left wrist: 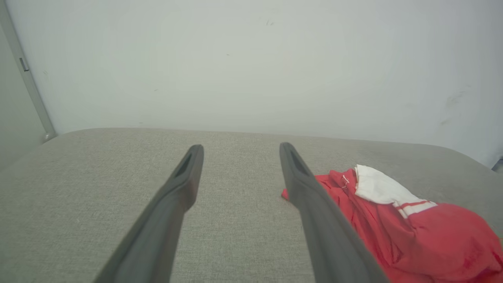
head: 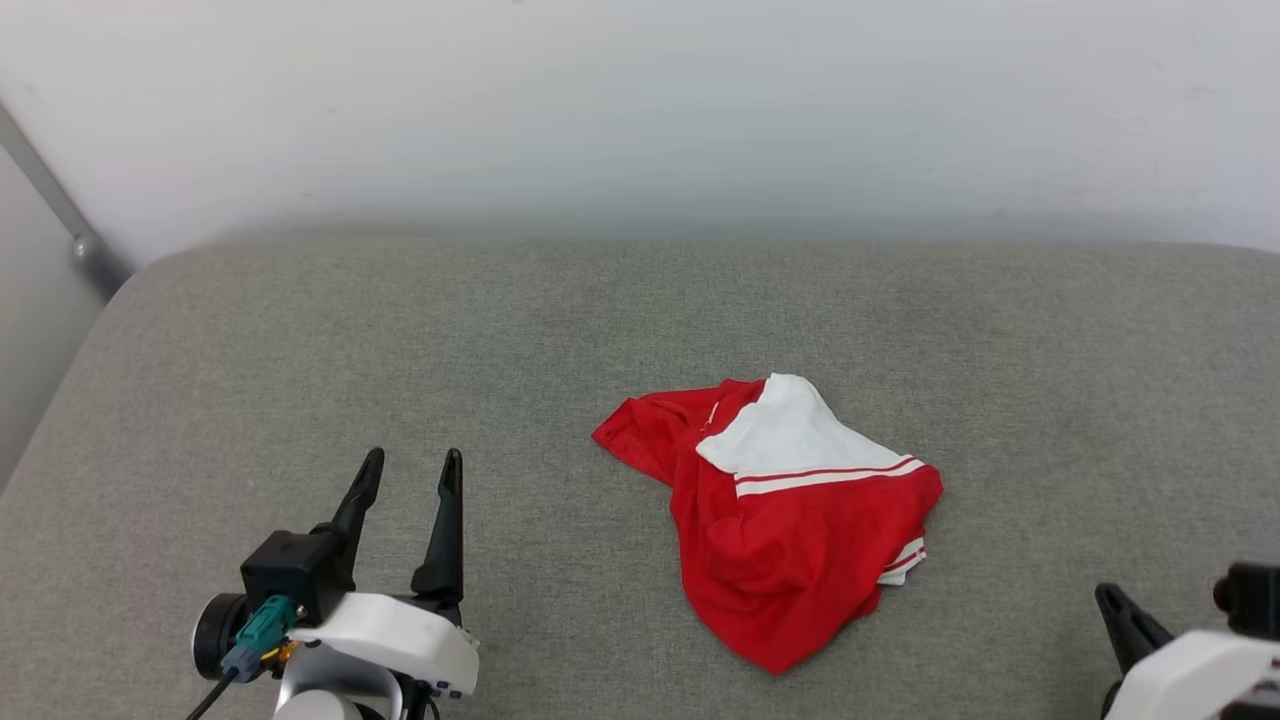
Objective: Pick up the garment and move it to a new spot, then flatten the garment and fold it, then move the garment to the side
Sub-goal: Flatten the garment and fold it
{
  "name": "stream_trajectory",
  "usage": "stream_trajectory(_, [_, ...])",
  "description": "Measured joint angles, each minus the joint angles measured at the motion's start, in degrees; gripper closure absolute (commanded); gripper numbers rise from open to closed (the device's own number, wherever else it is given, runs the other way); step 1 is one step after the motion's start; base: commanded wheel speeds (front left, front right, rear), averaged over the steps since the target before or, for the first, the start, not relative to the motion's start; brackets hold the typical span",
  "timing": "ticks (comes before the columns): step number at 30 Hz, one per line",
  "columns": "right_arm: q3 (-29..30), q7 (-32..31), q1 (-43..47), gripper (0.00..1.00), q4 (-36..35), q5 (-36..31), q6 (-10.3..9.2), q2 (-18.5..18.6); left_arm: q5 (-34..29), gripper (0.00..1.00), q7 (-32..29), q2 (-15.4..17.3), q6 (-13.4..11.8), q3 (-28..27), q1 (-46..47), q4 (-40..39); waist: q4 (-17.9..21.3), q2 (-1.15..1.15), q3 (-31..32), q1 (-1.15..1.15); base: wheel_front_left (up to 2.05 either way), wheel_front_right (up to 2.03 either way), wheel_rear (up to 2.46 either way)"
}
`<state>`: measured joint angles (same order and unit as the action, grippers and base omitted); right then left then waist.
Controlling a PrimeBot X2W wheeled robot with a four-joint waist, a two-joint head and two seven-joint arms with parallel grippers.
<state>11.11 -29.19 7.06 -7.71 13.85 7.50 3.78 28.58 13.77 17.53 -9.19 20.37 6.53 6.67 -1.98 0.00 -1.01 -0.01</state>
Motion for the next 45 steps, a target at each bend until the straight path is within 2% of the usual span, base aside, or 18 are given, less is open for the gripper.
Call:
stream_trajectory(5, [-0.60, 7.36, 1.58, 1.00, 2.61, 0.03, 0.01, -0.68, 0.40, 0.00, -0.51, 0.42, -0.48, -0.12, -0.79, -1.02, 0.15, 0.00, -0.14, 0.00, 0.00, 0.00, 0.00])
stream_trajectory(12, [-1.37, 9.32, 0.83, 1.00, 5.12, 0.51, 0.00, -0.82, 0.40, 0.00, -1.09, 0.57, -0.90, 0.33, -1.07, -1.79, -0.28, 0.00, -0.33, 0.00, 0.00, 0.00, 0.00])
stream_trajectory(13, [-1.46, 9.39, 0.49, 0.83, 5.30, 0.51, 0.00, -0.82, 0.40, 0.00, -1.09, 0.59, -0.90, 0.34, -1.07, -1.89, -0.39, 0.00, -0.39, 0.00, 0.00, 0.00, 0.00])
stream_trajectory(14, [-1.46, 9.67, 0.23, 0.58, 5.27, 0.33, 0.00, -0.82, 0.40, 0.00, -1.10, 0.59, -0.90, 0.40, -1.05, -1.93, -0.53, 0.00, -0.44, 0.00, 0.00, 0.00, 0.00])
stream_trajectory(16, [-1.49, 9.89, -0.36, 0.00, 5.33, 0.20, 0.00, -0.82, 0.41, 0.00, -1.10, 0.60, -0.90, 0.52, -1.04, -1.99, -0.84, 0.00, -0.58, 0.00, 0.00, 0.00, 0.00])
stream_trajectory(24, [-1.09, 8.10, -5.34, 0.00, 5.30, -1.30, 0.00, -0.75, 0.44, 0.00, -1.00, 0.23, -0.98, 0.98, -0.79, -2.09, -2.33, 0.00, -1.23, 0.00, 0.00, 0.00, 0.00])
stream_trajectory(27, [-2.94, 4.87, -8.89, 0.00, 5.88, -1.20, 0.01, 0.34, 0.51, 0.00, -0.81, 0.12, -0.92, 0.92, -0.20, -1.98, -2.85, 0.00, -2.00, 0.01, 0.00, 0.00, 0.00])
stream_trajectory(34, [-12.22, -10.84, -20.99, 0.00, 9.33, 3.00, 0.00, 4.34, 0.49, 0.00, -0.19, -1.13, 0.22, 1.72, 2.08, -0.83, -5.19, 0.00, -3.84, 0.01, 0.00, 0.00, 0.00])
stream_trajectory(39, [-20.11, -20.67, -28.14, 0.00, 12.12, 6.43, 0.00, 5.06, 0.46, 0.00, 0.37, -2.21, 0.89, 2.05, 2.91, 0.31, -7.49, 0.00, -5.16, 0.01, 0.00, 0.00, 0.00])
stream_trajectory(45, [-26.85, -27.88, -33.90, 0.00, 17.50, 7.87, 0.01, 5.94, 0.37, 0.00, 0.77, -3.13, 1.47, 2.00, 3.85, 1.09, -9.39, 0.00, -7.12, 0.01, 0.00, 0.00, 0.00])
